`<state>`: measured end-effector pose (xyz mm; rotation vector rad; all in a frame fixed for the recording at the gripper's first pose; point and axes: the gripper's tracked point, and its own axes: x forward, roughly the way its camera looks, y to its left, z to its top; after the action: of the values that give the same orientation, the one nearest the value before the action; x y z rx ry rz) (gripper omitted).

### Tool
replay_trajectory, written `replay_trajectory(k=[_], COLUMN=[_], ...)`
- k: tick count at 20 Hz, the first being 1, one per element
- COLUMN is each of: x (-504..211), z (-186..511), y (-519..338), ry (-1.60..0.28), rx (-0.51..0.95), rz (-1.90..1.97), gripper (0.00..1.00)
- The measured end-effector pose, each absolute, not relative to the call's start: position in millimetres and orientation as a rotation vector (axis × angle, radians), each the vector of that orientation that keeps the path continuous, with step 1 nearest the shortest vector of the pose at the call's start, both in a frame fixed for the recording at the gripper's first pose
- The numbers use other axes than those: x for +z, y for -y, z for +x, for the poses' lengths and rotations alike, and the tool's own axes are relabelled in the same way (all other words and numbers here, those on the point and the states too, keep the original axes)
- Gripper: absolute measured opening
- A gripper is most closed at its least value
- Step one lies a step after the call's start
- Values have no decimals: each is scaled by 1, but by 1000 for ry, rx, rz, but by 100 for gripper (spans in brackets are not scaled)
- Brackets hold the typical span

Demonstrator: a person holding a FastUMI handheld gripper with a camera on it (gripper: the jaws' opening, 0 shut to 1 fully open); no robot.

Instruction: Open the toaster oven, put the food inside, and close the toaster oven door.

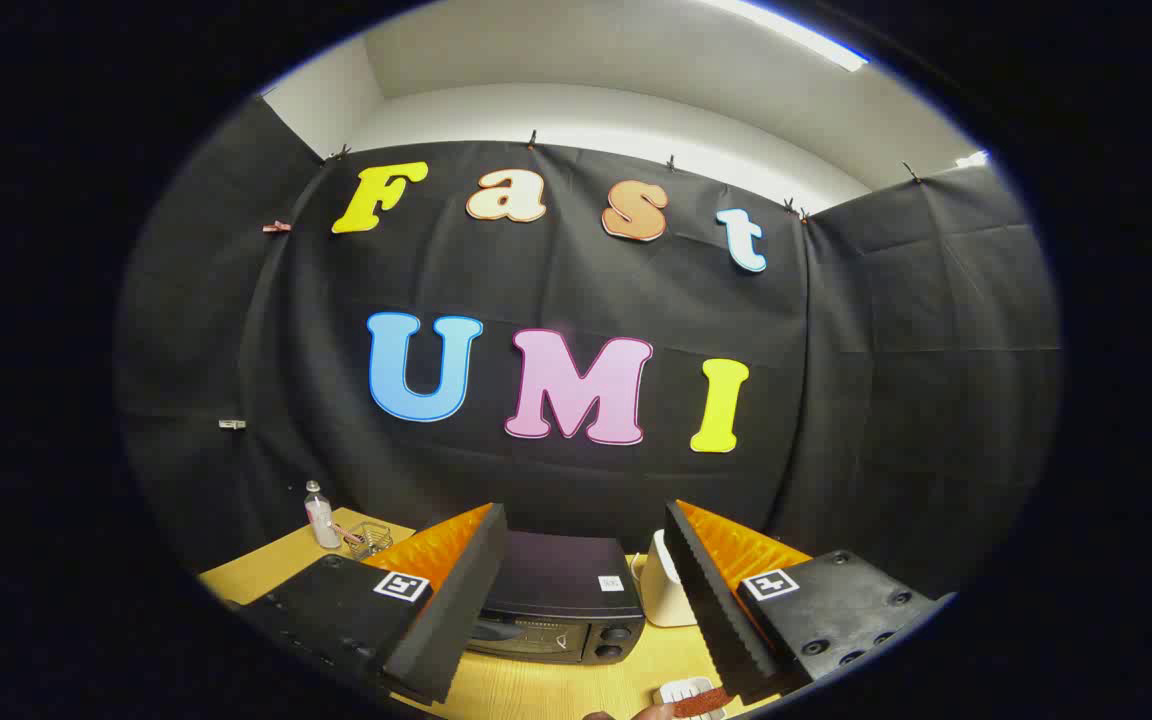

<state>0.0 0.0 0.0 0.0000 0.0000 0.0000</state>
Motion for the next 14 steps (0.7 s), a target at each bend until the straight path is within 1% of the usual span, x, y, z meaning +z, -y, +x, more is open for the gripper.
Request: replay_trajectory(k=[14], x=[0], z=[-6], y=[-20], ry=[4], rx=[33], rz=[11], gripper=[97])
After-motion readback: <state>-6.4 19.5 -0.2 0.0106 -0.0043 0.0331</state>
